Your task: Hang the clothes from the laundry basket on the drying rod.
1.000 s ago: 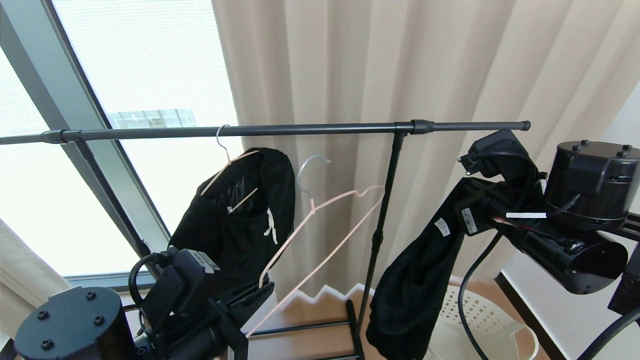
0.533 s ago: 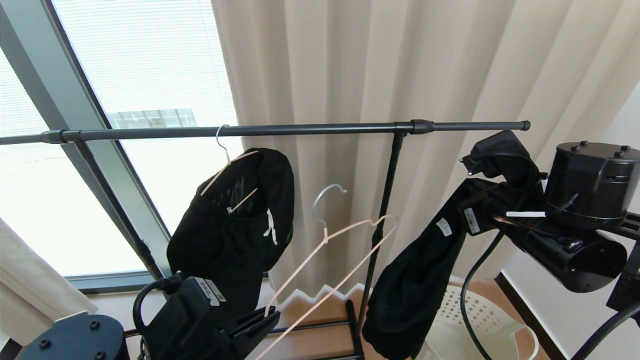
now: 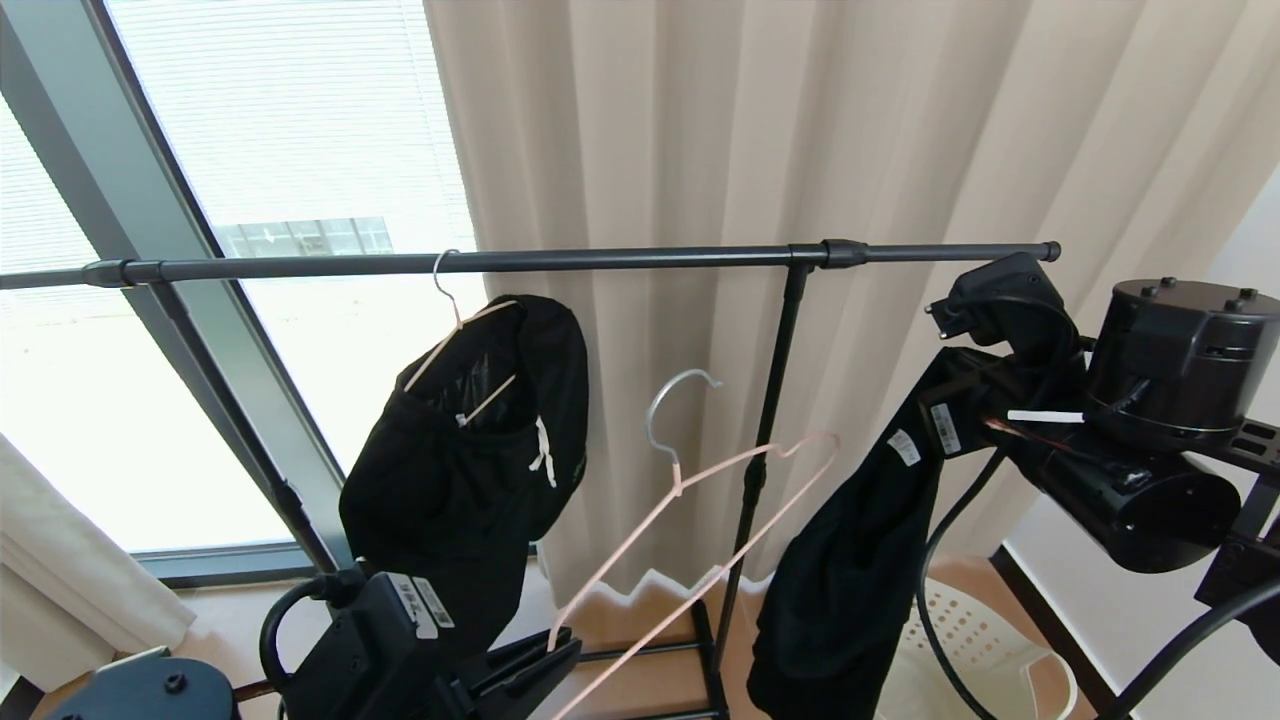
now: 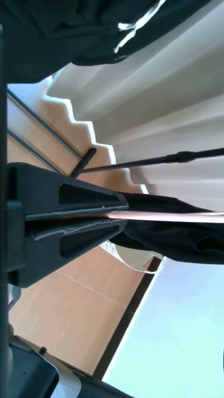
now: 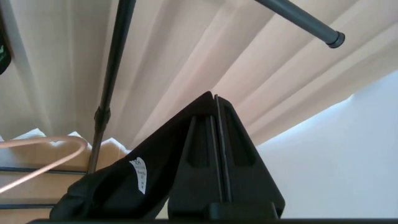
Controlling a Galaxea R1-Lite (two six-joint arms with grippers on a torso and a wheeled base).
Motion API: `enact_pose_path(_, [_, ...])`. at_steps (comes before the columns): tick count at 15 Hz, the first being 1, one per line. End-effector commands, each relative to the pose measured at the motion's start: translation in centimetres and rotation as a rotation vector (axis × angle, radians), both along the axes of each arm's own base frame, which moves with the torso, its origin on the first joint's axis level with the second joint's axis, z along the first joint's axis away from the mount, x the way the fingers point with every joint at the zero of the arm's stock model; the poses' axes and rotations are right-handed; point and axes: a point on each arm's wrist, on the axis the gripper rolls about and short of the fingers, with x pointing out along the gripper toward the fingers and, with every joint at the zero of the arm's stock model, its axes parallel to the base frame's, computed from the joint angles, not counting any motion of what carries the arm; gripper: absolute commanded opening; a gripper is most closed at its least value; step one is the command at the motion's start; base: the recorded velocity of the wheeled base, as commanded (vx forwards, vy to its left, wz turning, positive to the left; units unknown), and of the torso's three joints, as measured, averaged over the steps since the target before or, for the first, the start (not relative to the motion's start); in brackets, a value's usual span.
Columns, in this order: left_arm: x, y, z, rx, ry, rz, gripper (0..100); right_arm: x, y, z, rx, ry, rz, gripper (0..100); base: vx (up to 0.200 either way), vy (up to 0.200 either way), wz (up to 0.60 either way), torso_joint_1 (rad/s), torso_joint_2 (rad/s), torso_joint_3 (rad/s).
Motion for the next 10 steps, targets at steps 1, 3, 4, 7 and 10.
enact_pose_path(1, [0.1, -0.3, -0.4, 0.01, 0.008, -0.005, 0, 0.6, -0.9, 0.2, -0.002, -0.008, -0.04, 0, 0.0, 0.0, 0.0, 0.0, 0.0, 0.0])
enact_pose_path(3, [-0.1, -0.6, -0.9, 0.014, 0.011, -0.022, 0, 0.7, -1.0, 0.2, -0.008, -0.017, -0.043, 0, 0.0, 0.0, 0.0, 0.0, 0.0, 0.0])
enact_pose_path(4, [-0.1, -0.7, -1.1, 0.009, 0.007, -0.026, 0, 0.8, -0.9, 0.1, -0.008, -0.019, -0.043, 0, 0.0, 0.0, 0.0, 0.0, 0.0, 0.0])
enact_pose_path(7, [-0.1, -1.2, -1.8, 0.017, 0.015, -0.041, 0, 1.5, -0.6, -0.5, -0.009, -0.018, -0.041, 0, 0.0, 0.0, 0.0, 0.0, 0.0, 0.0])
enact_pose_path(10, [-0.2, -1.6, -2.4, 0.039, 0.031, -0.055, 0, 1.9, -0.4, -0.8, -0.012, -0.011, -0.039, 0, 0.0, 0.0, 0.0, 0.0, 0.0, 0.0])
